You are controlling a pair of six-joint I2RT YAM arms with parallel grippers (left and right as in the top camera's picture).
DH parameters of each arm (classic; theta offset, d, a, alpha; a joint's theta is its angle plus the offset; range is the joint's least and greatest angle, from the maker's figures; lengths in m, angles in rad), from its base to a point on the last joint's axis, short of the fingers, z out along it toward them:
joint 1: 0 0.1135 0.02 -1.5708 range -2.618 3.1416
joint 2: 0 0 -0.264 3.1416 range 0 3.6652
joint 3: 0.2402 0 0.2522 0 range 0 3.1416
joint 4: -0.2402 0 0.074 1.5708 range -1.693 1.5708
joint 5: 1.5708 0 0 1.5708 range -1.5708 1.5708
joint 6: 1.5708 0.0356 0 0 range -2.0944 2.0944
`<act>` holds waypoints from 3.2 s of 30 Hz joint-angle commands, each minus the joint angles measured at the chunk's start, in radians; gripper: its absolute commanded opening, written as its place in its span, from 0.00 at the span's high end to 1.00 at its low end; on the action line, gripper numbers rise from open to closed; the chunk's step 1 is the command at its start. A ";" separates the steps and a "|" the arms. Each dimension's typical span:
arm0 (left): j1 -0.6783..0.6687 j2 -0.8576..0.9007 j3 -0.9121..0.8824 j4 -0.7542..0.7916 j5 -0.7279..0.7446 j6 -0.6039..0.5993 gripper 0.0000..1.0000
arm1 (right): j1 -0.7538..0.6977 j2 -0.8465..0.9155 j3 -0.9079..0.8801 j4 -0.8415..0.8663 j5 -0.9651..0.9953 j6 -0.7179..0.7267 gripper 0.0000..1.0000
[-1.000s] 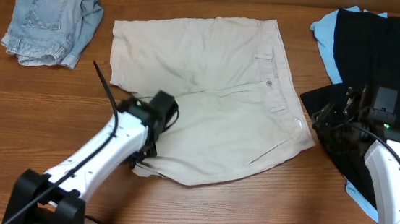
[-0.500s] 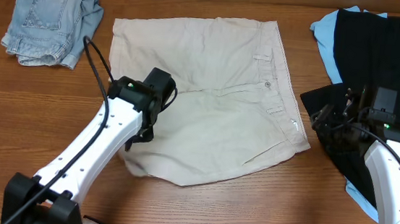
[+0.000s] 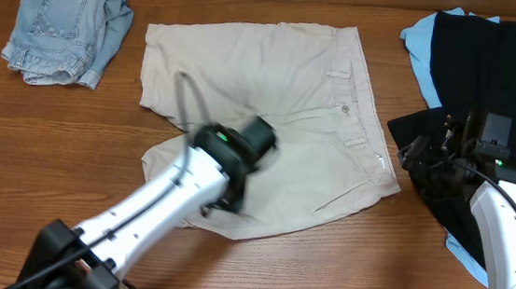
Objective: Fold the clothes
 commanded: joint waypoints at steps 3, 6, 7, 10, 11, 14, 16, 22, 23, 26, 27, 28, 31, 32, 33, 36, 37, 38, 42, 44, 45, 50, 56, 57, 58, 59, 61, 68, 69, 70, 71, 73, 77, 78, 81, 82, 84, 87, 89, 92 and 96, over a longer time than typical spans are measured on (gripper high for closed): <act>-0.139 0.011 -0.080 0.072 0.031 0.117 0.43 | 0.004 -0.010 0.017 0.003 -0.005 -0.006 0.44; -0.139 0.024 -0.136 0.102 0.059 0.145 0.44 | 0.004 -0.010 0.017 0.003 -0.005 -0.006 0.44; -0.139 0.030 -0.151 0.117 0.083 0.171 0.47 | 0.004 -0.010 0.017 0.002 -0.005 -0.006 0.44; -0.141 0.042 -0.182 0.152 0.178 0.254 0.60 | 0.004 -0.010 0.017 0.002 -0.005 -0.006 0.44; -0.144 0.042 -0.189 0.159 0.207 0.274 0.64 | 0.004 -0.010 0.017 0.002 -0.005 -0.006 0.44; -0.151 0.043 -0.202 0.158 0.247 0.292 0.72 | 0.004 -0.010 0.016 0.002 -0.005 -0.006 0.43; -0.151 0.044 -0.217 0.159 0.256 0.291 0.73 | 0.004 -0.010 0.016 0.002 -0.005 -0.006 0.43; -0.149 0.063 -0.294 0.159 0.315 0.271 0.74 | 0.004 -0.010 0.016 0.002 -0.005 -0.006 0.43; -0.148 0.065 -0.305 0.159 0.314 0.264 0.74 | 0.004 -0.010 0.016 0.003 -0.005 -0.006 0.43; -0.147 0.072 -0.315 0.181 0.243 0.233 0.74 | 0.004 -0.010 0.016 0.008 -0.005 -0.006 0.43; -0.147 0.072 -0.315 0.200 0.195 0.198 0.73 | 0.004 -0.010 0.016 0.010 -0.005 -0.006 0.43; -0.144 0.072 -0.311 0.203 0.165 0.175 0.72 | 0.004 -0.010 0.016 0.010 -0.005 -0.006 0.43; -0.104 0.072 -0.303 0.178 0.102 0.120 0.65 | 0.004 -0.010 0.016 0.010 -0.005 -0.006 0.43; -0.085 0.072 -0.303 0.171 0.087 0.104 0.63 | 0.004 -0.010 0.016 0.010 -0.005 -0.006 0.43; -0.064 0.072 -0.303 0.167 0.077 0.096 0.62 | 0.004 -0.010 0.016 0.010 -0.005 -0.006 0.43; 0.009 0.072 -0.303 0.166 0.068 0.089 0.57 | 0.004 -0.010 0.016 0.006 -0.005 -0.006 0.43; 0.036 0.072 -0.303 0.166 0.068 0.089 0.56 | 0.004 -0.010 0.016 0.006 -0.005 -0.006 0.43; 0.069 0.072 -0.302 0.167 0.068 0.089 0.55 | 0.004 -0.010 0.016 0.006 -0.005 -0.006 0.43; 0.183 0.072 -0.301 0.222 0.111 0.096 0.52 | 0.004 -0.010 0.016 0.006 -0.005 -0.006 0.43; 0.225 0.072 -0.302 0.256 0.156 0.109 0.53 | 0.004 -0.010 0.016 0.005 -0.005 -0.006 0.43; 0.241 0.072 -0.302 0.274 0.177 0.116 0.53 | 0.004 -0.010 0.016 0.006 -0.005 -0.006 0.43; 0.262 0.072 -0.302 0.339 0.172 0.127 0.58 | 0.004 -0.010 0.016 0.006 -0.005 -0.006 0.43; 0.262 0.072 -0.301 0.304 0.069 0.068 0.76 | 0.004 -0.010 0.016 0.006 -0.005 -0.011 0.43; 0.262 0.072 -0.297 0.279 0.044 0.040 0.79 | 0.004 -0.010 0.016 0.006 -0.005 -0.011 0.43; 0.262 0.072 -0.289 0.244 0.013 0.005 0.80 | 0.004 -0.010 0.016 0.007 -0.005 -0.011 0.43; 0.262 0.072 -0.280 0.216 -0.011 -0.020 0.80 | 0.004 -0.010 0.016 0.009 -0.005 -0.011 0.43; 0.262 0.072 -0.249 0.163 -0.068 -0.076 0.77 | 0.004 -0.010 0.016 0.017 -0.005 -0.010 0.43; 0.262 0.072 -0.233 0.230 -0.087 -0.079 0.51 | 0.004 -0.010 0.016 0.022 -0.005 -0.010 0.43; 0.262 0.072 -0.233 0.243 -0.087 -0.079 0.48 | 0.004 -0.010 0.016 0.022 -0.005 -0.010 0.43; 0.262 0.072 -0.234 0.254 -0.085 -0.079 0.47 | 0.004 -0.010 0.016 0.022 -0.005 -0.011 0.43; 0.262 0.072 -0.234 0.262 -0.079 -0.079 0.46 | 0.004 -0.010 0.016 0.021 -0.005 -0.011 0.43; 0.262 0.072 -0.235 0.262 -0.072 -0.078 0.46 | 0.004 -0.010 0.016 0.021 -0.005 -0.011 0.43; 0.262 0.072 -0.254 0.270 -0.069 -0.075 0.45 | 0.004 -0.010 0.016 0.026 -0.005 -0.011 0.43; 0.262 0.072 -0.259 0.279 -0.069 -0.075 0.45 | 0.004 -0.010 0.016 0.026 -0.005 -0.011 0.43; 0.262 0.072 -0.277 0.322 -0.069 -0.076 0.47 | 0.004 -0.010 0.016 0.026 -0.005 -0.012 0.43; 0.262 0.072 -0.282 0.339 -0.069 -0.076 0.50 | 0.004 -0.010 0.016 0.027 -0.005 -0.018 0.43; 0.262 0.072 -0.288 0.370 -0.069 -0.076 0.54 | 0.004 -0.010 0.016 0.028 -0.005 -0.030 0.43; 0.262 0.072 -0.289 0.412 -0.074 -0.076 0.61 | 0.004 -0.010 0.016 0.027 -0.005 -0.029 0.43; 0.262 0.072 -0.289 0.429 -0.076 -0.076 0.69 | 0.004 -0.010 0.016 0.028 -0.005 -0.030 0.43; 0.262 0.072 -0.283 0.426 -0.075 -0.080 0.70 | 0.004 -0.010 0.016 0.028 -0.005 -0.030 0.43; 0.262 0.072 -0.263 0.432 -0.067 -0.079 0.54 | 0.004 -0.010 0.016 0.028 -0.005 -0.029 0.43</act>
